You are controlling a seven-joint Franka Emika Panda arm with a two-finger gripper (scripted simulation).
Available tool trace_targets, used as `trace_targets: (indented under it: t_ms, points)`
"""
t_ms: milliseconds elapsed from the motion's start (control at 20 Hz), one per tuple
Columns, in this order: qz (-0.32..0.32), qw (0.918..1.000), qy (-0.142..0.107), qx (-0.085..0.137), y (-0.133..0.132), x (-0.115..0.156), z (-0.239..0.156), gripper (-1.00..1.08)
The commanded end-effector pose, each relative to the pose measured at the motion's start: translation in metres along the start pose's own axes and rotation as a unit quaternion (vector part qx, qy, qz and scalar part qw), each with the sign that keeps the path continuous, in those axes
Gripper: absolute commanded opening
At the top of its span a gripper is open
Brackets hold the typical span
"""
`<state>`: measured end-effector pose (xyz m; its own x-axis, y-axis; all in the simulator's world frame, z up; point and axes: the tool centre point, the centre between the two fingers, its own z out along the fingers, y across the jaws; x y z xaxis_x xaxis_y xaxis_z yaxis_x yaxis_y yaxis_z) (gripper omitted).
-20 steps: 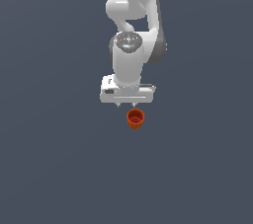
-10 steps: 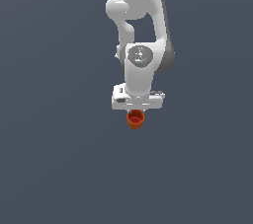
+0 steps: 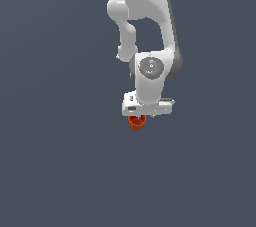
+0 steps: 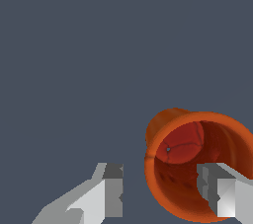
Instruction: Pick up the object and move it to a goal position.
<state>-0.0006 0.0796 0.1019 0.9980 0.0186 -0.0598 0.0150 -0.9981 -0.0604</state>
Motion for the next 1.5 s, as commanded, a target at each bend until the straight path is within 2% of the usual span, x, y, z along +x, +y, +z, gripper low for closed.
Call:
trace_targets:
  t_ms: [0, 550, 600, 1150, 1450]
  points:
    - [0.000, 1.0000, 0.000, 0.000, 0.000, 0.000, 0.000, 0.28]
    - [0.001, 1.0000, 0.000, 0.001, -0.001, 0.000, 0.031, 0.28]
    - [0.001, 1.0000, 0.000, 0.001, -0.001, 0.000, 0.031, -1.00]
    - [0.001, 1.0000, 0.000, 0.001, -0.001, 0.000, 0.030, -1.00]
    - [0.001, 1.0000, 0.000, 0.001, 0.004, -0.003, 0.017, -1.00]
